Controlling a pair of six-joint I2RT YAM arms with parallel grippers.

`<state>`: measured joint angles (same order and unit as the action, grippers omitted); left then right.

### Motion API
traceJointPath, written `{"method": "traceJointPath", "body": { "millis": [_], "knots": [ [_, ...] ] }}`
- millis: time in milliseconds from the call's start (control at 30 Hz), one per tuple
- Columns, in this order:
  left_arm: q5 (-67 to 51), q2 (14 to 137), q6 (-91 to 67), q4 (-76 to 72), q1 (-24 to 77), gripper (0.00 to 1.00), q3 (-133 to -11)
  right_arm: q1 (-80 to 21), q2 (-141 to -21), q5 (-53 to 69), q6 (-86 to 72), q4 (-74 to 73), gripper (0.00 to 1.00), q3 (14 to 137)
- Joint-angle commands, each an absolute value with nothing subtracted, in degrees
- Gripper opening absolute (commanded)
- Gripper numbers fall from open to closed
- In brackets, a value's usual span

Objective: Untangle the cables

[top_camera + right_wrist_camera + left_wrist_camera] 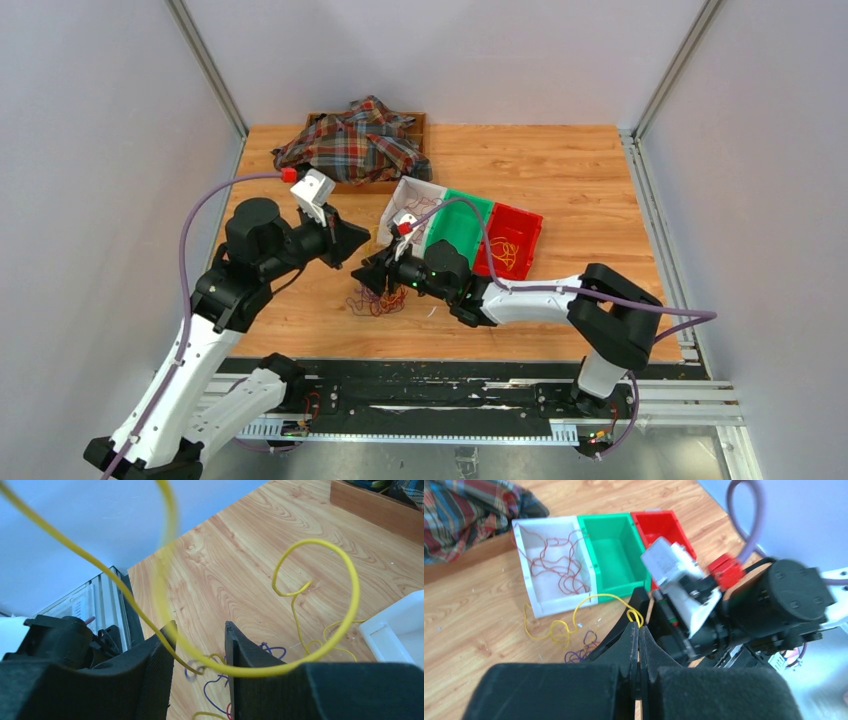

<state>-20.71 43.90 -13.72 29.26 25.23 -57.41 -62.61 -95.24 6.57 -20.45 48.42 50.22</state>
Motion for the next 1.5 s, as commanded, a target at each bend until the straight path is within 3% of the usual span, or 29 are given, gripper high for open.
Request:
{"method": "traceJointPath", "body": {
  "millis": [0, 300, 600, 867, 1100, 1300, 1467],
  "knots": [
    [-22.92, 43.5, -14.72, 26.83, 24.88, 0.0, -62.49, -62.14, -97.8, 4.06, -20.82, 52.78, 0.38, 52.83],
    [-21.4, 41.82, -13.62, 18.74, 24.91, 0.0, -68.34, -62.14, -101.79, 3.87, -21.18, 55.14, 0.32, 49.54],
    [-18.19, 46.88, -5.42, 14.88, 24.83, 0.0, -83.05, -62.66, -103.59, 1.45, -20.49, 54.92, 0.43, 46.28],
    [-21.61, 52.25, -3.38, 13.49, 24.88, 0.0, -95.66, -62.75, -103.58, 1.5, -21.09, 54.85, 0.44, 44.63],
    [-24.38, 55.88, -1.37, 11.84, 24.92, 0.0, -100.32, -61.45, -93.33, -4.38, -20.27, 45.64, 0.55, 44.21],
    [-30.2, 58.54, -3.88, 11.35, 24.92, 0.0, -99.26, -58.6, -81.63, -8.58, -18.75, 38.05, 0.57, 42.6],
    [-34.02, 59.94, -6.25, 9.83, 25.37, 0.01, -94.42, -56.13, -73.91, -21.74, -15.21, 22.54, 0.58, 44.7]
  ]
}}
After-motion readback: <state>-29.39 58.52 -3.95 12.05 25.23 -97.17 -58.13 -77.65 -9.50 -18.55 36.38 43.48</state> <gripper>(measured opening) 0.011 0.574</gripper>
